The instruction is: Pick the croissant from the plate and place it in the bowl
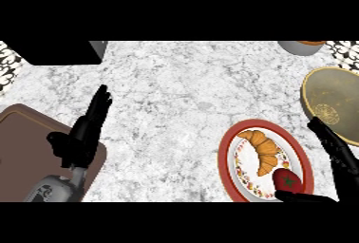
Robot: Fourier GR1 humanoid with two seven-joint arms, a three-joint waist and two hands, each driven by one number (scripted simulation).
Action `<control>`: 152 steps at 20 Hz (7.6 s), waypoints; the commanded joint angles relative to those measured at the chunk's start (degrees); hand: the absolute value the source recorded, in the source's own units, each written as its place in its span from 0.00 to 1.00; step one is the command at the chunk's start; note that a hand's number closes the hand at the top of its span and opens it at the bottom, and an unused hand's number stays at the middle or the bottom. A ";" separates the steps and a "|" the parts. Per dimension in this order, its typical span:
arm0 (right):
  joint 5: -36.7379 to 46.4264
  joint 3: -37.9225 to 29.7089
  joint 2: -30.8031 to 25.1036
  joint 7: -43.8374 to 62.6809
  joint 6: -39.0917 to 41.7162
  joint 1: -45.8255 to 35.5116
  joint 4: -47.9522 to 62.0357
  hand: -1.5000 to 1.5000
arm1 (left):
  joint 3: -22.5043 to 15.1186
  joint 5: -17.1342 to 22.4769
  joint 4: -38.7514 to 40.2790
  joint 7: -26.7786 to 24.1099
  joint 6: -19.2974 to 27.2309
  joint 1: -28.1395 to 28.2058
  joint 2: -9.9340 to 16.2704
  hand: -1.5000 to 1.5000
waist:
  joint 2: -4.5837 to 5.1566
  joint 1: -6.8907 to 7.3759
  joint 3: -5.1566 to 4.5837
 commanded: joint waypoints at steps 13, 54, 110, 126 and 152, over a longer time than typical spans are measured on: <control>5.51 3.56 -8.46 36.97 7.46 -8.28 -4.38 0.00 | 3.86 -1.67 3.55 -0.46 -4.92 -2.19 -1.79 0.50 | 0.29 1.16 -0.02; 11.91 -4.37 11.31 20.02 21.57 -10.04 18.24 0.00 | 14.30 -14.50 -3.65 8.54 -13.79 -0.47 -12.36 0.50 | 0.15 0.92 0.03; 20.53 -10.91 6.47 44.34 18.90 -6.09 -40.30 1.00 | 17.54 -17.56 1.94 1.86 -17.17 1.23 -16.82 0.50 | 0.24 0.93 -0.11; 18.92 -24.36 -9.53 52.57 23.33 -31.36 -13.26 1.00 | 16.63 -18.71 0.28 0.95 -17.85 4.10 -17.27 0.50 | 0.28 1.16 0.02; 37.27 -25.48 -13.52 11.28 5.42 -43.48 60.01 1.00 | 17.18 -19.38 0.57 1.45 -18.17 2.51 -17.95 0.50 | 0.71 2.50 0.12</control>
